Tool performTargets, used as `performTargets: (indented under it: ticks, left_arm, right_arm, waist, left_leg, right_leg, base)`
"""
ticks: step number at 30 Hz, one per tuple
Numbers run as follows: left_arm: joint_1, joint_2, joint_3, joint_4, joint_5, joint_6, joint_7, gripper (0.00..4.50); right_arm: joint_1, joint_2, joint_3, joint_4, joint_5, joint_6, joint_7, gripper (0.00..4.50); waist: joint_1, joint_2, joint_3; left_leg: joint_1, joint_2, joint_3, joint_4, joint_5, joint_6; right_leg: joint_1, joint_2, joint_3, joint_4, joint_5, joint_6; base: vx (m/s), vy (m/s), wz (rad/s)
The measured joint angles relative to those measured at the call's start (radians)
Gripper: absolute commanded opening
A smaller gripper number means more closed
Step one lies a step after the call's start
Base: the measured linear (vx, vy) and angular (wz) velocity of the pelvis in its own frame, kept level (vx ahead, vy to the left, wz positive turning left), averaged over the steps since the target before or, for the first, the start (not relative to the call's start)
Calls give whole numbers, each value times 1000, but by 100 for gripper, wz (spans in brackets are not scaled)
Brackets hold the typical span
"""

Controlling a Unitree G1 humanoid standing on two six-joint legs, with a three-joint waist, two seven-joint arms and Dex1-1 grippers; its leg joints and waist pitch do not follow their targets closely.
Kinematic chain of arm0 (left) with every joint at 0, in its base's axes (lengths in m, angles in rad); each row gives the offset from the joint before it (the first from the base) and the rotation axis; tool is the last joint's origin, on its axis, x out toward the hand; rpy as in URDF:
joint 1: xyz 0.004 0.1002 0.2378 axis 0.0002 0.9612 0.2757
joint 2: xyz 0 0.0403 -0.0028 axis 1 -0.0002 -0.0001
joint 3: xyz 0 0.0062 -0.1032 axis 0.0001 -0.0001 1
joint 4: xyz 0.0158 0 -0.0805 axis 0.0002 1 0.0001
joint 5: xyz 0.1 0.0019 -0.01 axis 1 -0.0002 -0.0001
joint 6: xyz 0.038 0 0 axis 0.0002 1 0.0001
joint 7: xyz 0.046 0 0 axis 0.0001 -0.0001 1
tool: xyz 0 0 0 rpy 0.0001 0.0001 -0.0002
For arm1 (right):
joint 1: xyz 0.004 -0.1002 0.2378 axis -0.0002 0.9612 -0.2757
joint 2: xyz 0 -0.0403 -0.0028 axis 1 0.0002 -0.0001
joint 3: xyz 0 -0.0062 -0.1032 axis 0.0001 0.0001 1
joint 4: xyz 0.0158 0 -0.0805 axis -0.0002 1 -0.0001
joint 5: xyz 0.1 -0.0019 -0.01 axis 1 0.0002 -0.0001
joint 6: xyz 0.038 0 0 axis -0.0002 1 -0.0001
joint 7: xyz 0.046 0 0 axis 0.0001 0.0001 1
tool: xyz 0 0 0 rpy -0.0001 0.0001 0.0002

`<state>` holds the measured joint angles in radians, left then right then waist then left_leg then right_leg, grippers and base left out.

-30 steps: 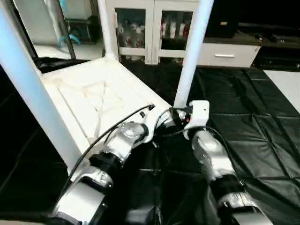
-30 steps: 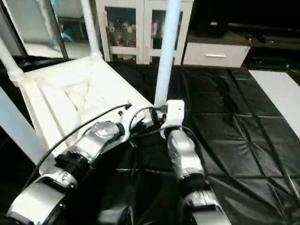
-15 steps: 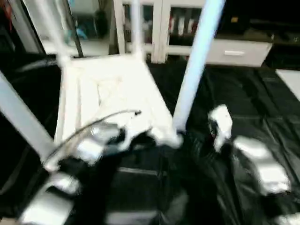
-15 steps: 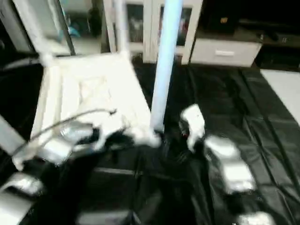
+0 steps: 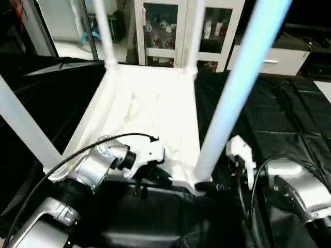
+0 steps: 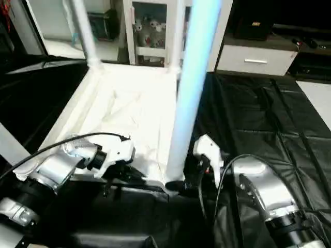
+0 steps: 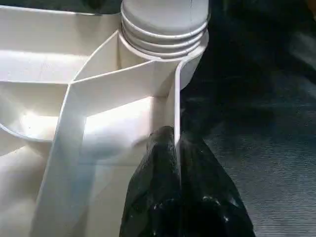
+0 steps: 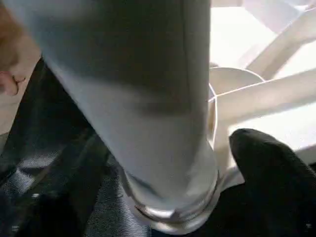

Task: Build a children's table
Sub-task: Rotate leg to tighten

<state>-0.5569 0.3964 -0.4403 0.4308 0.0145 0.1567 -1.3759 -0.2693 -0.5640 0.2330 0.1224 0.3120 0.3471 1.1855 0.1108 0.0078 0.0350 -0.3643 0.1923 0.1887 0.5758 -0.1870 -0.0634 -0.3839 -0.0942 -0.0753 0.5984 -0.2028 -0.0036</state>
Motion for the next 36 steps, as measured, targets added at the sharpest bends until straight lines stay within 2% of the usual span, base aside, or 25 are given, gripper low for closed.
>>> performTargets:
  ticks: [17,21,24,27,29,31,33,35,36]
  left_arm:
    - [3,9,-12,-25,2,30,-7,0]
    - [3,10,-14,-26,2,34,-6,0]
    - [8,7,-9,-26,2,33,3,0]
    - [10,-14,34,14,5,33,81,0]
    - [-3,-77,74,75,28,32,211,0]
    - [-27,-147,100,137,37,33,347,0]
    - [-43,-213,127,193,36,38,469,0]
    - [-52,-233,135,216,37,38,529,0]
    - [-69,-259,139,248,45,38,589,0]
  right_arm:
    - [-18,-8,16,1,-8,14,45,253]
    - [-18,-6,16,2,-14,9,44,244]
    - [-18,11,13,22,-25,-23,32,242]
    - [-45,75,-4,103,-51,-73,-62,233]
    - [-76,131,-47,174,-79,-79,-201,230]
    - [-111,187,-74,237,-114,-79,-367,221]
    - [-141,244,-92,293,-148,-92,-531,213]
    - [-155,279,-99,318,-160,-100,-619,209]
    - [-165,331,-116,351,-172,-114,-713,207]
  waist:
    - [1,-2,-1]
    - [1,-4,-1]
    - [-2,-7,-3]
    - [-21,-11,-4]
    - [-33,-12,-3]
    - [-54,-14,-2]
    - [-67,-11,-4]
    - [-74,-9,-5]
    - [-77,-9,-6]
  left_leg:
    - [3,0,7,3,-1,3]
    - [4,0,8,4,-1,3]
    - [6,0,8,3,-2,2]
    - [12,-1,8,3,-2,2]
    - [15,-1,9,4,-2,2]
    - [15,-1,7,5,-2,2]
    - [15,-2,4,4,-2,2]
    - [16,-2,2,3,-2,2]
    - [16,-3,2,3,-2,2]
  right_leg:
    - [-1,0,6,2,0,0]
    - [-1,0,7,3,0,0]
    - [0,0,8,4,0,0]
    - [2,0,10,8,1,0]
    - [3,0,11,8,0,2]
    - [2,0,9,6,-1,4]
    - [3,0,8,1,-1,4]
    - [2,1,6,-2,-1,4]
    - [2,1,6,-4,-1,4]
  base:
    - [0,0,0]
    - [0,0,0]
    - [0,0,0]
    - [0,0,0]
    - [-65,-2,-4]
    - [-69,7,-10]
    - [-52,18,-13]
    - [0,0,0]
    - [0,0,0]
